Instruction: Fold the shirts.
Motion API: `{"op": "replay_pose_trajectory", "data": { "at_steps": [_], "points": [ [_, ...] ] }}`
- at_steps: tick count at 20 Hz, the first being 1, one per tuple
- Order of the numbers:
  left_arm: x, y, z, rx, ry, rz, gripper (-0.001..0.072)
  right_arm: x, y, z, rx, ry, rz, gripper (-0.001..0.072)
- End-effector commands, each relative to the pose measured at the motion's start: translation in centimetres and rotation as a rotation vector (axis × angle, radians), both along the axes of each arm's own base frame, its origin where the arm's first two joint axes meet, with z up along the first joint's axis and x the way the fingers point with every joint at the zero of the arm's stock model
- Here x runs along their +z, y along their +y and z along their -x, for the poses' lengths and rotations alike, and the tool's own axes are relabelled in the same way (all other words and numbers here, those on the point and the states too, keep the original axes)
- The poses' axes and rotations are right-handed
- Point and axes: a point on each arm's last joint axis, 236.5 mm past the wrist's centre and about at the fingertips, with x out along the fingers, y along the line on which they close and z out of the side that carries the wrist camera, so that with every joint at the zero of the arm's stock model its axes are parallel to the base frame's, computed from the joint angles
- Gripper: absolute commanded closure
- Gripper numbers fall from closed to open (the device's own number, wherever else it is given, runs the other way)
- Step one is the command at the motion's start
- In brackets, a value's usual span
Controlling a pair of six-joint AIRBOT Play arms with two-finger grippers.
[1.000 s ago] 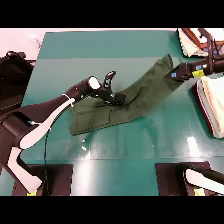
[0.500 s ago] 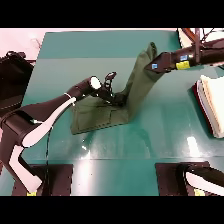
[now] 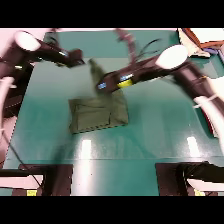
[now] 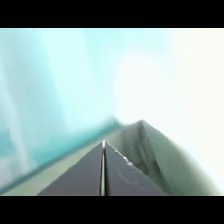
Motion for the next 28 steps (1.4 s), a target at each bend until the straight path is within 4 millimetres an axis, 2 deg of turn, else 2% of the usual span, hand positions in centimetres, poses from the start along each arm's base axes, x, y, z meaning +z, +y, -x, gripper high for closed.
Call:
{"op": "replay_pose_trajectory", "data": {
  "at_steps": [1,2,3,4,5,7,10,11,12,13,15,17,20,24,25,26,27,28],
  "points": [
    [6.8,7.2,1.3,0.131,-0.15,-0.062,0.0676,-2.4,8.6,2.6,0.027,-0.007,-0.1,0.0331],
    [7.6,7.9,1.7,0.143,-0.165,-0.071,0.0676,-2.8,9.0,2.4,0.03,-0.001,-0.098,0.0332],
    [8.0,8.1,2.1,0.145,-0.174,-0.081,0.0676,-3.3,8.5,1.8,0.026,-0.011,-0.077,0.0332],
    [8.1,8.1,2.4,0.136,-0.171,-0.086,0.0676,-4.0,7.3,1.0,0.023,-0.025,-0.038,0.0333],
    [7.9,7.8,2.7,0.124,-0.158,-0.078,0.0676,-5.1,5.2,-0.1,0.001,-0.016,0.008,0.0333],
    [7.6,7.5,3.2,0.11,-0.137,-0.077,0.0676,-7.8,-0.4,-2.4,-0.088,0.04,0.093,0.0333],
    [7.7,7.0,3.2,0.1,-0.143,-0.076,0.0676,-13.7,-11.4,-4.7,-0.266,0.185,0.22,0.0321],
    [7.7,6.4,3.3,0.088,-0.147,-0.075,0.0676,-15.7,-14.6,-4.8,-0.318,0.262,0.239,0.0249],
    [7.8,5.6,3.3,0.073,-0.153,-0.075,0.0676,-17.5,-17.1,-4.8,-0.363,0.339,0.248,0.0208],
    [7.7,4.7,3.2,0.059,-0.161,-0.072,0.0676,-19.3,-19.3,-4.7,-0.405,0.406,0.261,0.0208],
    [7.4,3.1,3.1,0.032,-0.164,-0.066,0.0676,-22.2,-21.5,-4.5,-0.453,0.506,0.273,0.0208],
    [6.5,1.9,3.0,0.007,-0.148,-0.066,0.0676,-23.7,-21.0,-4.2,-0.453,0.599,0.241,0.0208],
    [5.6,0.9,3.1,-0.017,-0.118,-0.057,0.0676,-24.9,-17.8,-5.0,-0.409,0.661,0.203,0.0208],
    [5.5,1.0,3.2,-0.02,-0.112,-0.059,0.0676,-25.9,-10.3,-4.5,-0.273,0.681,0.185,0.0211],
    [5.5,0.9,3.2,-0.02,-0.112,-0.058,0.0676,-26.0,-8.1,-4.1,-0.233,0.686,0.168,0.0242],
    [5.5,0.9,3.2,-0.02,-0.111,-0.058,0.0676,-26.0,-6.1,-3.6,-0.194,0.68,0.147,0.0328],
    [5.5,0.9,3.2,-0.021,-0.111,-0.055,0.0676,-25.9,-4.4,-3.4,-0.167,0.668,0.134,0.038],
    [5.6,0.7,3.3,-0.023,-0.11,-0.047,0.0676,-25.9,-3.4,-3.4,-0.154,0.639,0.141,0.0514]
  ]
}}
